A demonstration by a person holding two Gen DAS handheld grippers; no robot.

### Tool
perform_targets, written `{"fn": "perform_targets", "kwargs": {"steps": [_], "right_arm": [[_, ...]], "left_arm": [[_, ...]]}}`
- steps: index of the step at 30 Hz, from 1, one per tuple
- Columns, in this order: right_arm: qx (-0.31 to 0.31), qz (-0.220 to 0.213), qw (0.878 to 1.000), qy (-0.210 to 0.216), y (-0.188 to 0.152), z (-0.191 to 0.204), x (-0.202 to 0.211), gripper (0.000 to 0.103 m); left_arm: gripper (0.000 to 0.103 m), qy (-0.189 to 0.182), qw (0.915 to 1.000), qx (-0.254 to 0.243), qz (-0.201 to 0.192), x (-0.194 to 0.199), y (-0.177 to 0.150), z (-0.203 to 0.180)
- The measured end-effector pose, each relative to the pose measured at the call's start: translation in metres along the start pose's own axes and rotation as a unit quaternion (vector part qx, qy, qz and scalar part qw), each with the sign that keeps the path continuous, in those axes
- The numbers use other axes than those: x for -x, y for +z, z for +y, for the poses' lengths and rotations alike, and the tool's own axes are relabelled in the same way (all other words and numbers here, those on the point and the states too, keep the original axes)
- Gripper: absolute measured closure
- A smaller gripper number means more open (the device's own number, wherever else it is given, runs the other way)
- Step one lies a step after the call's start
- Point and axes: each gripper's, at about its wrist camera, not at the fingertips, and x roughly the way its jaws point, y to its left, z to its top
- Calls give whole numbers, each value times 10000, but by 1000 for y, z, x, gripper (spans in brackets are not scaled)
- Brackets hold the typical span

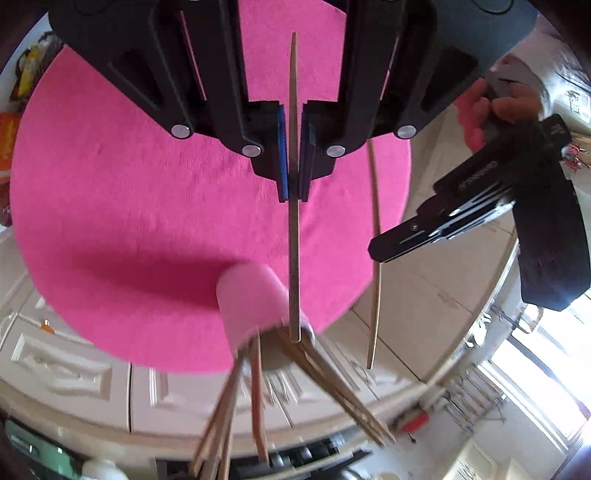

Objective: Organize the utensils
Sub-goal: 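Lift both chopsticks over the pink cup and open both tools to drop them in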

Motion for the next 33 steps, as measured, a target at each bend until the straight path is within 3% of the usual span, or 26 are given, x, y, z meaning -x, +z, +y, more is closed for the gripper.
{"fn": "perform_targets", "kwargs": {"steps": [5,10,18,22,27,33], "right_arm": [[152,-700,9974,16,28,13,28,97],[239,-1670,9857,-28,69,30,55,97],[276,-3249,9433,-619,102,51,71,97],[305,-3519,9315,-865,114,46,58,97],[495,-3600,9263,-992,119,43,41,97],[690,-3464,9296,-1056,115,41,23,97]], "left_arm": [[97,-155,9975,-55,-685,11,31,-18],[97,-258,9909,-100,-1319,18,71,-29],[97,-198,9718,-64,-2348,17,118,-25],[97,-144,9679,0,-2508,3,126,-18],[97,-134,9673,23,-2534,-21,128,-10],[97,-138,9698,6,-2433,-43,118,-6]]}}
